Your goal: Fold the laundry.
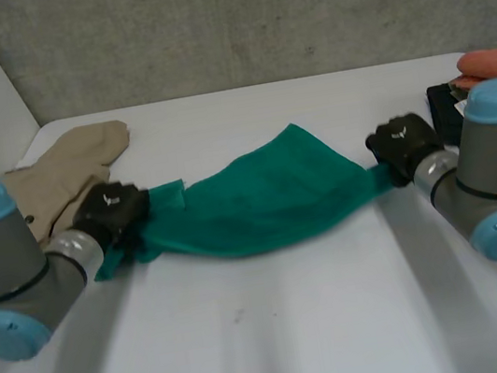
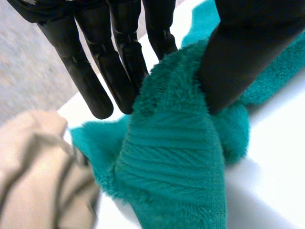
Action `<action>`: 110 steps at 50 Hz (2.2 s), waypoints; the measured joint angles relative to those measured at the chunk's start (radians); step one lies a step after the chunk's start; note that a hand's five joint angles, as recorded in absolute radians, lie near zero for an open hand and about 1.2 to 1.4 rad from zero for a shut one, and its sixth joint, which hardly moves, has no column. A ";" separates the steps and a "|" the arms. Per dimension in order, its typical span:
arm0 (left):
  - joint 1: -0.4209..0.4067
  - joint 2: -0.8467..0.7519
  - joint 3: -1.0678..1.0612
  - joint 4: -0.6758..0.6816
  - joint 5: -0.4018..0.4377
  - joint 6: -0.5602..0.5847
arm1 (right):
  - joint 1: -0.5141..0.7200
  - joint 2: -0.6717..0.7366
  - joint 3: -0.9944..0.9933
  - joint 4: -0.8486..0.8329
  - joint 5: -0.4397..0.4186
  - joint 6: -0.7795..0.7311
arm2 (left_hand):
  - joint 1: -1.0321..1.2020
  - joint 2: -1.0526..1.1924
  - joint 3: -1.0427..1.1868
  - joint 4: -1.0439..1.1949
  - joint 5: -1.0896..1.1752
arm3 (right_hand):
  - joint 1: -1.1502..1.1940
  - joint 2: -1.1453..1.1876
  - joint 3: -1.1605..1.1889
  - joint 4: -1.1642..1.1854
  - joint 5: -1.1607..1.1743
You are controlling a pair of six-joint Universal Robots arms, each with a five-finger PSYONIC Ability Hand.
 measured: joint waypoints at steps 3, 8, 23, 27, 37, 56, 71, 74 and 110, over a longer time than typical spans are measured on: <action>0.010 0.019 -0.054 0.005 -0.007 0.029 | -0.017 -0.004 0.043 -0.004 0.001 -0.008 | -0.138 -0.126 -0.125 -0.128 -0.130 | 0.000 0.000 0.000 0.000 0.000; 0.030 0.086 -0.102 0.024 -0.013 0.023 | -0.044 -0.040 0.075 -0.003 -0.001 -0.003 | -0.338 -0.347 -0.347 -0.355 -0.361 | 0.000 0.000 0.000 0.000 0.000; 0.144 0.182 -0.219 0.093 -0.034 -0.157 | -0.055 -0.102 0.144 0.002 -0.007 0.026 | -0.417 -0.429 -0.431 -0.434 -0.448 | 0.000 0.000 0.000 0.000 0.000; 0.173 0.176 -0.241 0.073 -0.011 -0.185 | -0.052 -0.099 0.146 0.001 -0.007 0.024 | -0.454 -0.461 -0.460 -0.468 -0.479 | 0.000 0.000 0.000 0.000 0.000; 0.209 0.110 -0.225 0.074 0.007 -0.213 | -0.049 -0.095 0.147 0.007 -0.007 0.023 | -0.456 -0.462 -0.460 -0.470 -0.479 | 0.000 0.000 0.000 0.000 0.000; 0.180 0.048 -0.184 0.112 0.034 -0.245 | -0.053 -0.128 0.177 0.009 -0.007 0.023 | -0.356 -0.369 -0.370 -0.374 -0.381 | 0.000 0.000 0.000 0.000 0.000; 0.155 0.070 -0.144 0.066 -0.019 -0.181 | -0.059 -0.159 0.177 0.067 0.002 -0.020 | 0.145 0.172 0.166 0.171 0.122 | 0.000 0.000 0.000 0.000 0.000; 0.156 0.151 -0.158 -0.003 -0.042 -0.149 | -0.068 -0.204 0.180 0.141 0.011 -0.082 | 0.145 0.172 0.166 0.174 0.122 | 0.000 0.000 0.000 0.000 0.000; 0.029 0.034 0.368 -0.453 -0.121 0.263 | -0.104 -0.100 -0.215 0.559 0.119 -0.389 | 0.145 0.175 0.167 0.176 0.139 | 0.000 0.000 0.000 0.000 0.005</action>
